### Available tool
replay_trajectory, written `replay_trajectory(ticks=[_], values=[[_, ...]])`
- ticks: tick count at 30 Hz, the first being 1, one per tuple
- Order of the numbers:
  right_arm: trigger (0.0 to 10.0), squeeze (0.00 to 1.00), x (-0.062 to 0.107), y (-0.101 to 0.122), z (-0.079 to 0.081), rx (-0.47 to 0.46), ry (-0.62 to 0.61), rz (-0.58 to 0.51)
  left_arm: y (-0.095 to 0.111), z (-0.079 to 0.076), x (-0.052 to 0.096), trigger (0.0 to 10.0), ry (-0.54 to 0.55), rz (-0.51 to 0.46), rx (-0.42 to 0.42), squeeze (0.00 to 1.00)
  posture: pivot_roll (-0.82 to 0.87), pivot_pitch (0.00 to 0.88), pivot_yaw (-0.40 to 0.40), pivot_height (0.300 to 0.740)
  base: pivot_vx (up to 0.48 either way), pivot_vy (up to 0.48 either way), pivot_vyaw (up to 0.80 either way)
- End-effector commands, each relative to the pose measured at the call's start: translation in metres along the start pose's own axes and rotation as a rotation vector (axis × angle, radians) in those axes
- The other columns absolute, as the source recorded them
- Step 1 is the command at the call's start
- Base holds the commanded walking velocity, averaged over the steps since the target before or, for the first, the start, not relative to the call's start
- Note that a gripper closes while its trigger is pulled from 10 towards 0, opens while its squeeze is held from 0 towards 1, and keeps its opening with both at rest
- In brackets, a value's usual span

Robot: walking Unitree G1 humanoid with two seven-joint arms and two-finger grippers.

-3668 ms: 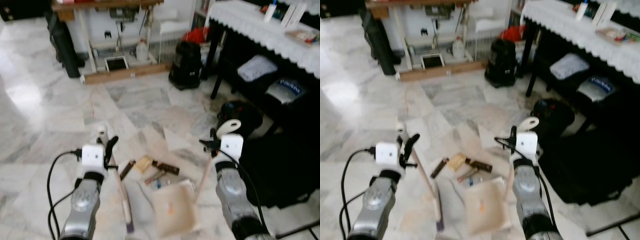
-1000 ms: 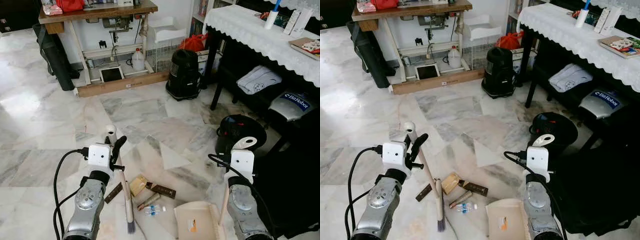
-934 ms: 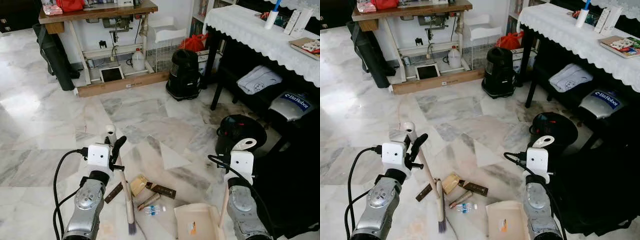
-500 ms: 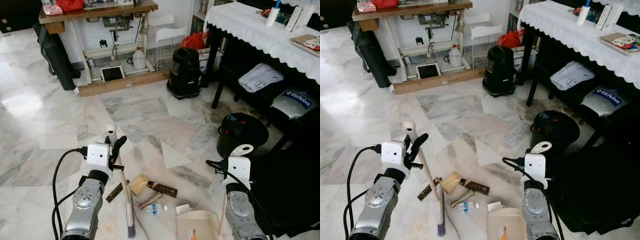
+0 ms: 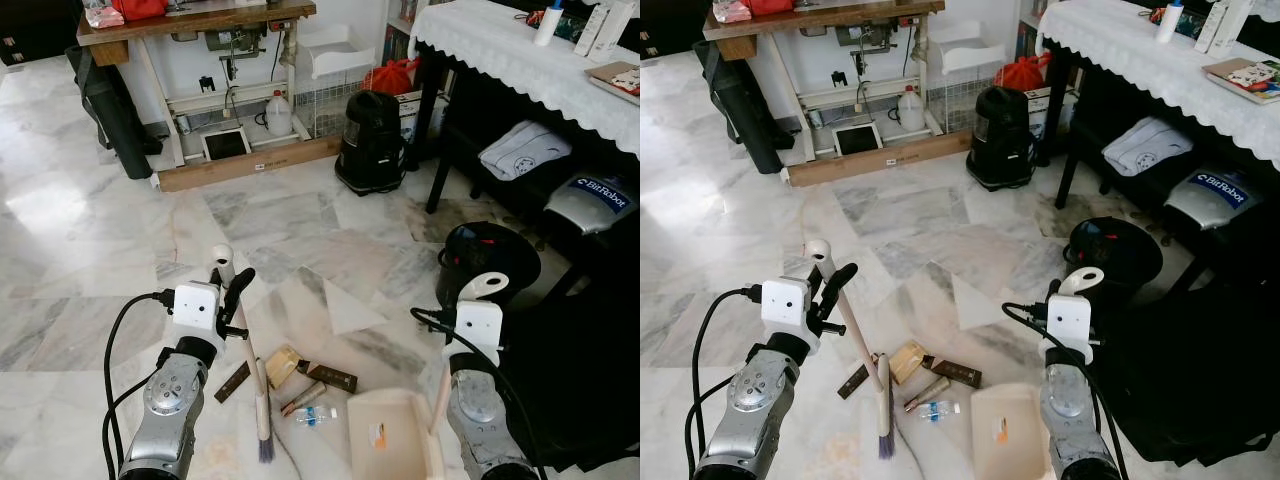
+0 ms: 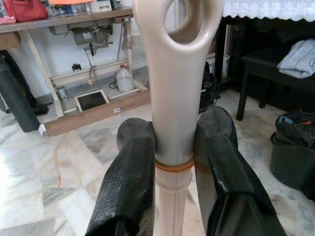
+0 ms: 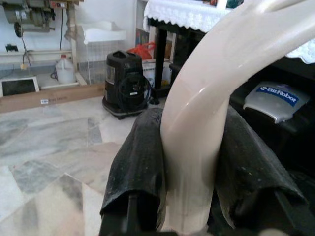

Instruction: Sweep floor

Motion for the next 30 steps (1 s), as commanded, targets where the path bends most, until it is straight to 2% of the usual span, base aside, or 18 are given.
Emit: replay_trajectory(ticks=[1, 17, 30], values=[[10.0, 0.00, -0.003, 0.005, 0.001, -0.004, 0.000, -0.022, 0.010, 0.001, 0.000, 10.0, -0.006, -0.035, -0.004, 0.00, 0.10, 0.083, 0.036, 0.740, 0.000, 0.000, 0.00], [10.0, 0.00, -0.004, -0.001, 0.017, 0.015, 0.039, 0.013, 0.016, 0.006, 0.002, 10.0, -0.006, -0.040, -0.017, 0.00, 0.14, 0.087, 0.047, 0.740, 0.000, 0.000, 0.00], [10.0, 0.00, -0.010, 0.009, 0.017, 0.001, 0.020, -0.033, 0.017, 0.004, 0.003, 10.0, -0.014, -0.040, -0.013, 0.00, 0.14, 0.086, 0.048, 0.740, 0.000, 0.000, 0.00]])
Point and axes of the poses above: a point about 5 cm out from each wrist's last joint towards the gripper, its own x axis pointing back from the gripper into the wrist, its own y axis along the axis of the wrist's last joint, z = x × y, the point moved 3 cm from there along -x, pointing out of the wrist towards the gripper, and after that the axes turned 12 degrees about x, right-handed, at the moved point
